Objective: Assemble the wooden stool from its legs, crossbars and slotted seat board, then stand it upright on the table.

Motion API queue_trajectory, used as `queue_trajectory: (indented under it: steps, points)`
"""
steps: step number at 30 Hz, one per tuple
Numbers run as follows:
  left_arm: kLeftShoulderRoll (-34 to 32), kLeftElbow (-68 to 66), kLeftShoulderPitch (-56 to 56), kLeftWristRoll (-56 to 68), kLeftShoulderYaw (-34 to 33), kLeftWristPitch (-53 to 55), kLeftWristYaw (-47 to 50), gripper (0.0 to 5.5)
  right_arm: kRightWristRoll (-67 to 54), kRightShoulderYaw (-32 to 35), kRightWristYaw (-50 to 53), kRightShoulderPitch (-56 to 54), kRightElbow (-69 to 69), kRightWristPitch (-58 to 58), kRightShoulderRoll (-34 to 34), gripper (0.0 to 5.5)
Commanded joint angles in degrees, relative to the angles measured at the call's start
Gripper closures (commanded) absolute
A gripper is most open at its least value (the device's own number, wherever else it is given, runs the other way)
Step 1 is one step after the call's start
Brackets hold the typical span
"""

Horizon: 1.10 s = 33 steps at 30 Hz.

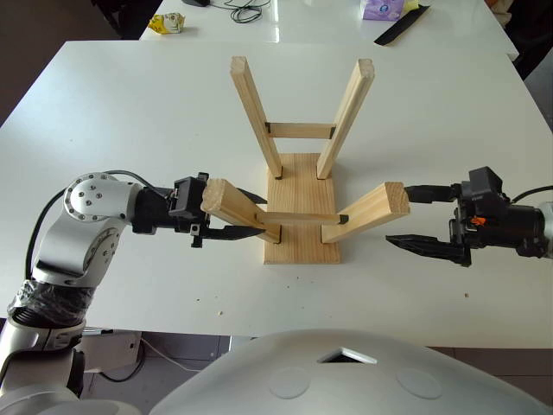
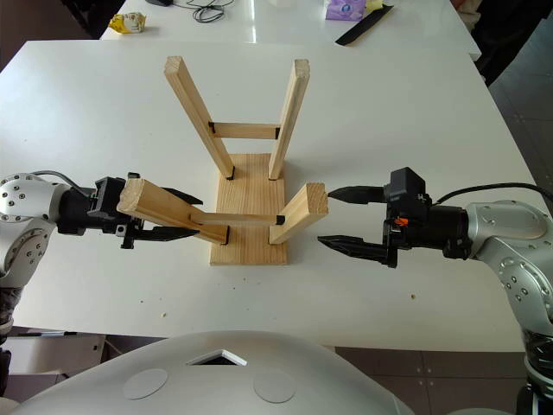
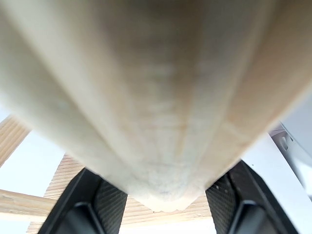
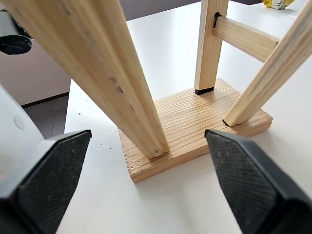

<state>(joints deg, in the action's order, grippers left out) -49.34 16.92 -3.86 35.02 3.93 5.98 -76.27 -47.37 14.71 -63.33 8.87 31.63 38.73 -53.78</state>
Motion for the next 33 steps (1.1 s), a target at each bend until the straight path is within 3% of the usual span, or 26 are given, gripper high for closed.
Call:
queue_trajectory:
  steps: [1, 8, 18, 23, 27, 30, 33]
  points:
    - [-2.30, -3.70, 0.92, -9.24, 3.43, 2.11, 1.94, 3.43, -0.89, -0.91, 1.97, -1.90, 0.33, 0.79, 1.23, 1.20]
    - [0.41, -5.65, -1.06, -9.70, 5.34, 4.60, 7.65, 3.43, -1.06, -1.21, 5.24, -4.92, -1.22, 1.31, 2.89, 1.20]
    - [4.64, -6.77, -2.73, -10.30, 6.99, 7.59, 17.42, 3.43, -3.54, 4.38, 12.14, -8.50, -3.81, 2.48, 4.56, 1.20]
    - [5.10, -6.89, -3.54, -10.51, 7.33, 8.37, 18.67, 3.43, -11.85, 11.69, 14.88, -7.92, -0.15, 3.94, 5.22, 1.20]
    - [5.02, -7.14, -4.21, -10.65, 7.44, 8.78, 18.61, 3.43, -25.60, 16.55, 19.41, -9.85, 3.64, 4.83, 5.83, 1.78]
    - [5.02, -7.53, -4.93, -10.92, 7.70, 9.14, 18.67, 3.43, -33.63, 13.03, 28.84, -14.92, 7.60, 3.26, 7.20, 2.18]
    - [5.54, -7.57, -5.91, -11.28, 8.05, 9.98, 19.44, 3.43, -36.19, 4.96, 39.40, -20.21, 12.18, 1.75, 10.86, 2.18]
